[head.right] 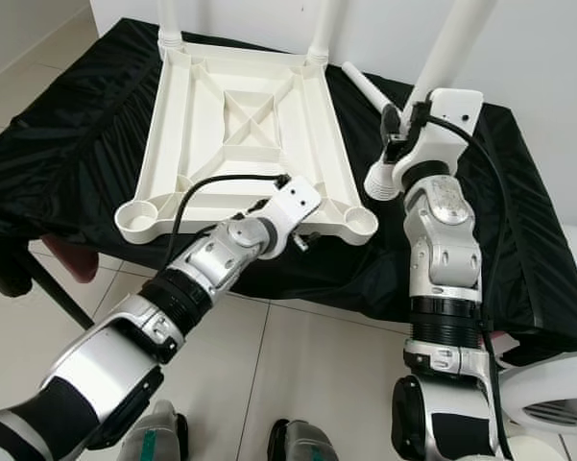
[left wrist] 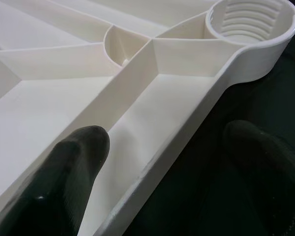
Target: Building children table
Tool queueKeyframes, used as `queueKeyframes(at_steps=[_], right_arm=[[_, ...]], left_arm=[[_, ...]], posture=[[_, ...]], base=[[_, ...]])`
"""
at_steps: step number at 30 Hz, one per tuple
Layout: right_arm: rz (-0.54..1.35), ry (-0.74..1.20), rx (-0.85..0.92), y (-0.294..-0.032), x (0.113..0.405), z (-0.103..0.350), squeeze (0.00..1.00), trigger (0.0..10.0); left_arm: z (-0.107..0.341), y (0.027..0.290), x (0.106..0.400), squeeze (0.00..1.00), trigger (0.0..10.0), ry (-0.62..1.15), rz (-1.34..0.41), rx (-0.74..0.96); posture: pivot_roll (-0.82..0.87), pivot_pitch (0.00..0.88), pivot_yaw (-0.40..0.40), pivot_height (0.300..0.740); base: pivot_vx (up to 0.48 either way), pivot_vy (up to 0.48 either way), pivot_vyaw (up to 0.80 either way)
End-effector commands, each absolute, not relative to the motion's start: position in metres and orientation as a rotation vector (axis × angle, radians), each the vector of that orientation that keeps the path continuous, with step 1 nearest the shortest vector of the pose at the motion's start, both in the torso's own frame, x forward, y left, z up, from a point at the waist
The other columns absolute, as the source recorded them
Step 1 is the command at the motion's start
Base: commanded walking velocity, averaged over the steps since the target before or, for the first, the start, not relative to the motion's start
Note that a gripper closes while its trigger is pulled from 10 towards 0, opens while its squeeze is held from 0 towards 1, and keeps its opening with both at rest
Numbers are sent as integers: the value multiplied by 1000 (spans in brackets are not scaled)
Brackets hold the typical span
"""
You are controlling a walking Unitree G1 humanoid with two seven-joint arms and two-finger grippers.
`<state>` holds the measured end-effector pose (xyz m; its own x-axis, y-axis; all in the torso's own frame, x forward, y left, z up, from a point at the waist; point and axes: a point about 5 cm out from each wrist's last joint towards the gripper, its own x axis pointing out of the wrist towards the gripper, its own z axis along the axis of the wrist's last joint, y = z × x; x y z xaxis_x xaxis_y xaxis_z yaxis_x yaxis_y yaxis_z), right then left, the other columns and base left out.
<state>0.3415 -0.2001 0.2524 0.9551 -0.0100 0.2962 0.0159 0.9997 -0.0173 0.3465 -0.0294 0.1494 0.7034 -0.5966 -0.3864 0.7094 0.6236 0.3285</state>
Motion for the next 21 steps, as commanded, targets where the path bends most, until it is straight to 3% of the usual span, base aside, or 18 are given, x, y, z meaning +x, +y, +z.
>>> queueKeyframes(at_steps=[1, 9, 13, 19, 21], right_arm=[[-23, -329, -21, -203, 339, 257, 0, 10000], [-26, -337, -25, -203, 338, 259, 0, 10000], [-35, -337, -26, -204, 337, 258, 0, 10000], [-42, -338, -28, -205, 336, 258, 0, 10000], [-43, -338, -27, -205, 336, 257, 0, 10000]], left_arm=[[153, -33, 348, 0, 10000, 220, -734, 514], [149, -38, 350, 0, 10000, 233, -790, 568], [138, -49, 339, 0, 10000, 282, -934, 598], [132, -54, 333, 0, 9961, 303, -1004, 598], [131, -54, 332, 0, 9412, 306, -1013, 601]], posture=[[51, 56, -71, 740], [41, 60, -63, 740], [38, 64, -50, 740], [37, 66, -46, 740], [36, 66, -45, 740]], base=[[0, 0, 0], [0, 0, 0], [0, 0, 0], [0, 0, 0], [0, 0, 0]])
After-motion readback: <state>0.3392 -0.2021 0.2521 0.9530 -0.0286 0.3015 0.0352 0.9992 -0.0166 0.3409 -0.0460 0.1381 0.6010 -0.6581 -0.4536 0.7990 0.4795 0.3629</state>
